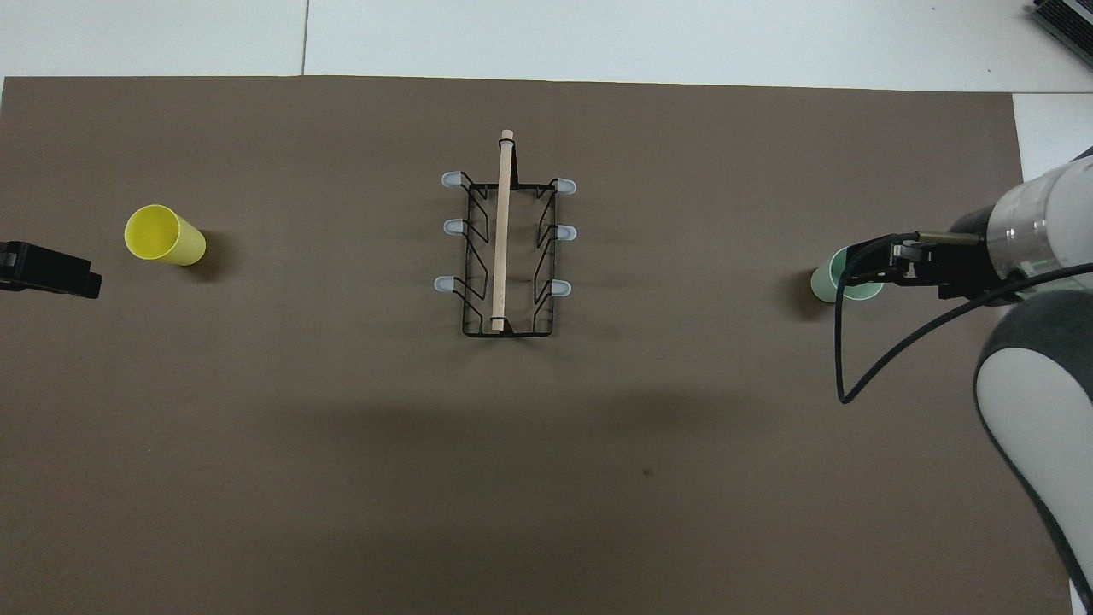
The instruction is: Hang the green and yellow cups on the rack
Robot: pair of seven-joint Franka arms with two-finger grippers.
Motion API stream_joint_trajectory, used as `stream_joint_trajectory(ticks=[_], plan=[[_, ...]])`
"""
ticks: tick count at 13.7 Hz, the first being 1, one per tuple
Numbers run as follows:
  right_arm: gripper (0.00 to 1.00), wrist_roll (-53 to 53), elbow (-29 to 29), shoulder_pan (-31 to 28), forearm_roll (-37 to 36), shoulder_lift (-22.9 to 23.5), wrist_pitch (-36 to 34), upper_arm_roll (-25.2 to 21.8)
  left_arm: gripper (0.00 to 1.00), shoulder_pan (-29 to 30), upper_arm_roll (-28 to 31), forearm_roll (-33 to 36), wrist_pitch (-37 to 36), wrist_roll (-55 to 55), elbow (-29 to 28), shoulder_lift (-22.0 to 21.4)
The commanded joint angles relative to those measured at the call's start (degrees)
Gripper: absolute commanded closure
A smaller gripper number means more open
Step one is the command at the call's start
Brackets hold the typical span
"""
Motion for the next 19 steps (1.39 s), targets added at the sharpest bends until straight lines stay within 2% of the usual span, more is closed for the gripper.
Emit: stream_joint_trajectory(ticks=[1, 6, 10, 14, 17, 19], plan=[[0.00, 0.57, 0.63, -0.57, 1.01, 0.60, 0.22, 0.26, 0.00, 1.51, -0.08, -0.55, 1.00, -0.26, -1.44, -1.12], [0.00, 0.31, 0.45, -0.57, 1.01, 0.60, -0.13, 0.26, 0.00, 1.68, 0.27, -1.34, -0.15, -0.79, -0.12, 1.42], [0.00, -0.04, 0.45, -0.66, -0.22, 0.60, -0.57, 0.26, 0.00, 2.56, 0.62, -1.69, -0.59, -2.99, 3.83, 6.77], [0.00, -0.48, 0.36, -0.57, -1.97, 0.51, -1.53, 0.26, 0.00, 5.72, 0.62, -1.78, -1.82, -3.34, 10.25, 13.46], [0.00, -10.64, 0.63, -1.97, -7.58, 0.42, -5.66, 0.26, 0.00, 6.78, 2.54, -1.87, -1.29, -3.43, 13.14, 17.67], [0.00, -14.53, -0.68, -3.29, -9.97, -0.19, -5.41, 0.17, 0.00, 6.87, 3.43, -2.65, -0.25, -6.05, 15.26, 20.31]])
